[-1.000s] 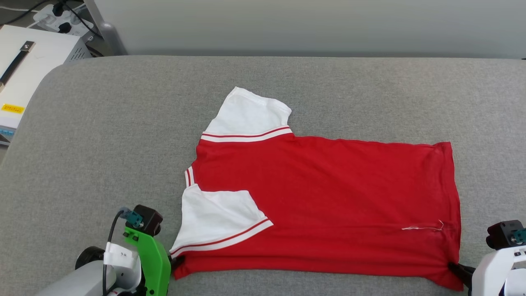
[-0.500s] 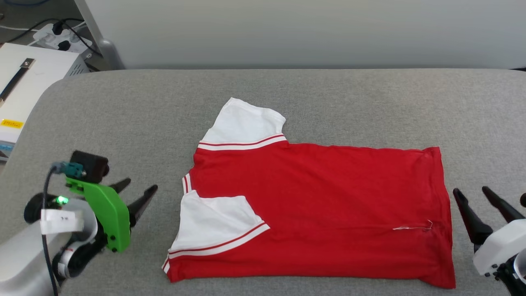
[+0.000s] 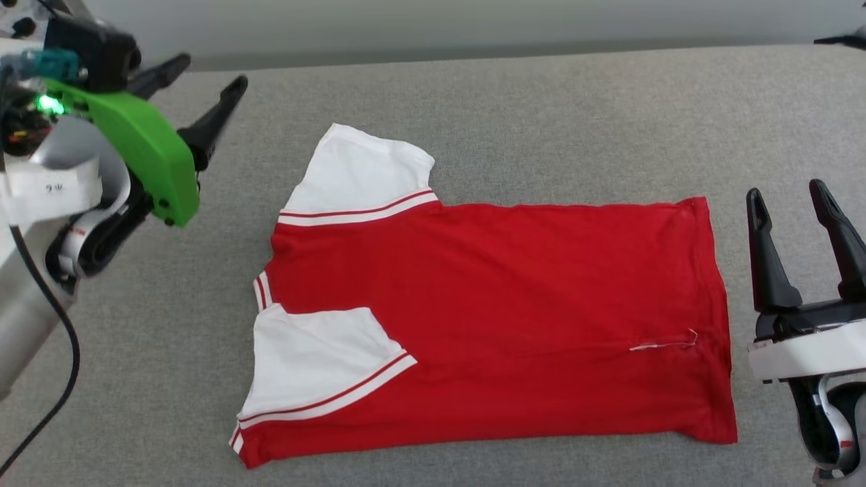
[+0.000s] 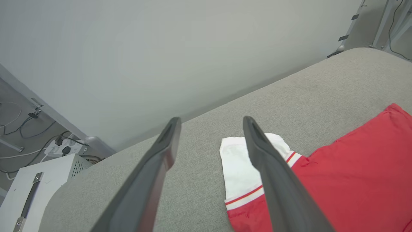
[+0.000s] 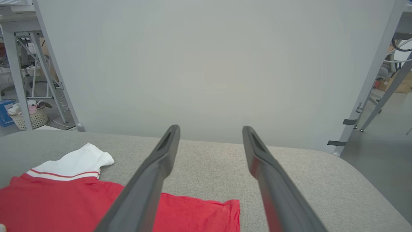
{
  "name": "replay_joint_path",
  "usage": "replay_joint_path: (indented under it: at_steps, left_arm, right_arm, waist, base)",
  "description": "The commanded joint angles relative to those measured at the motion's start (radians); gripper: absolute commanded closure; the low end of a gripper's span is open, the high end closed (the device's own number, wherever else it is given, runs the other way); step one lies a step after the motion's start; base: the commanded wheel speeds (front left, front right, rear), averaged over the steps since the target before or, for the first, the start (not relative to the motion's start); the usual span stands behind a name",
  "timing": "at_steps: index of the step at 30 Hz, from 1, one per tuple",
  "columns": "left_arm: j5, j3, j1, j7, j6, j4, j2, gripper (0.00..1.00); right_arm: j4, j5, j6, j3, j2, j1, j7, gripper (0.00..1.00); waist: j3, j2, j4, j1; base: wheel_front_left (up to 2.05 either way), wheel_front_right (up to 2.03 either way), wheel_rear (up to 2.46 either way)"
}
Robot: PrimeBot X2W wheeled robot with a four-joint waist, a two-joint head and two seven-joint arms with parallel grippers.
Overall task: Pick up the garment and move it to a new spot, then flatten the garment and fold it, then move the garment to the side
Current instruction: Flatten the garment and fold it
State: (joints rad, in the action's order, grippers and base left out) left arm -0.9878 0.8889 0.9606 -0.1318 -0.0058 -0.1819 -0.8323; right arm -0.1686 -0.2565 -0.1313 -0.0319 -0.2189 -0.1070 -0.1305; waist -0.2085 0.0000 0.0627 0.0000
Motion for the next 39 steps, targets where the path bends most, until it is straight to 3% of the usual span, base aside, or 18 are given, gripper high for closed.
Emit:
replay_joint_path:
  at_steps: [1, 7, 15, 23, 31, 32, 34, 39]
  left_arm:
    - [0.008, 0.002, 0.05, -0.031, -0.019, -0.022, 0.02, 0.0]
    - [-0.035, 0.029, 0.23, -0.229, -0.082, -0.153, 0.109, 0.0]
    - [-0.09, 0.088, 0.404, -0.52, -0.105, -0.347, 0.201, 0.0]
    - [-0.067, 0.137, 0.464, -0.602, -0.114, -0.507, 0.235, 0.0]
    - [-0.076, 0.183, 0.436, -0.626, -0.122, -0.589, 0.261, 0.0]
    - [-0.075, 0.194, 0.432, -0.636, -0.123, -0.592, 0.261, 0.05]
    - [-0.078, 0.208, 0.426, -0.64, -0.124, -0.591, 0.259, 1.0]
    - [-0.096, 0.227, 0.412, -0.595, -0.124, -0.554, 0.254, 1.0]
  right_arm:
    - [-0.011, 0.013, 0.001, 0.008, 0.008, -0.025, -0.013, 0.0]
    - [-0.015, 0.033, 0.001, 0.056, 0.011, -0.082, -0.043, 0.0]
    - [-0.004, 0.035, 0.001, 0.11, 0.006, -0.161, -0.063, 0.0]
    - [0.019, 0.03, 0.001, 0.162, -0.005, -0.233, -0.076, 0.0]
    - [0.054, 0.021, 0.001, 0.167, -0.017, -0.26, -0.093, 0.0]
    - [0.059, 0.019, 0.001, 0.165, -0.018, -0.261, -0.095, 0.0]
    - [0.065, 0.015, 0.001, 0.161, -0.019, -0.264, -0.098, 0.0]
    - [0.077, 0.012, 0.001, 0.14, -0.033, -0.281, -0.102, 0.0]
  waist:
    - [-0.081, 0.0, 0.046, 0.0]
    - [-0.18, 0.0, 0.082, 0.0]
    - [-0.292, 0.0, 0.125, 0.0]
    - [-0.379, 0.0, 0.166, 0.0]
    - [-0.393, 0.0, 0.164, 0.0]
    - [-0.391, 0.0, 0.162, 0.0]
    - [-0.385, 0.0, 0.16, 0.0]
    - [-0.348, 0.0, 0.146, 0.0]
  base:
    - [0.0, 0.0, 0.0]
    - [0.0, 0.0, 0.0]
    - [0.0, 0.0, 0.0]
    - [0.0, 0.0, 0.0]
    - [0.0, 0.0, 0.0]
    - [0.0, 0.0, 0.0]
    - [0.0, 0.0, 0.0]
    - [0.0, 0.0, 0.0]
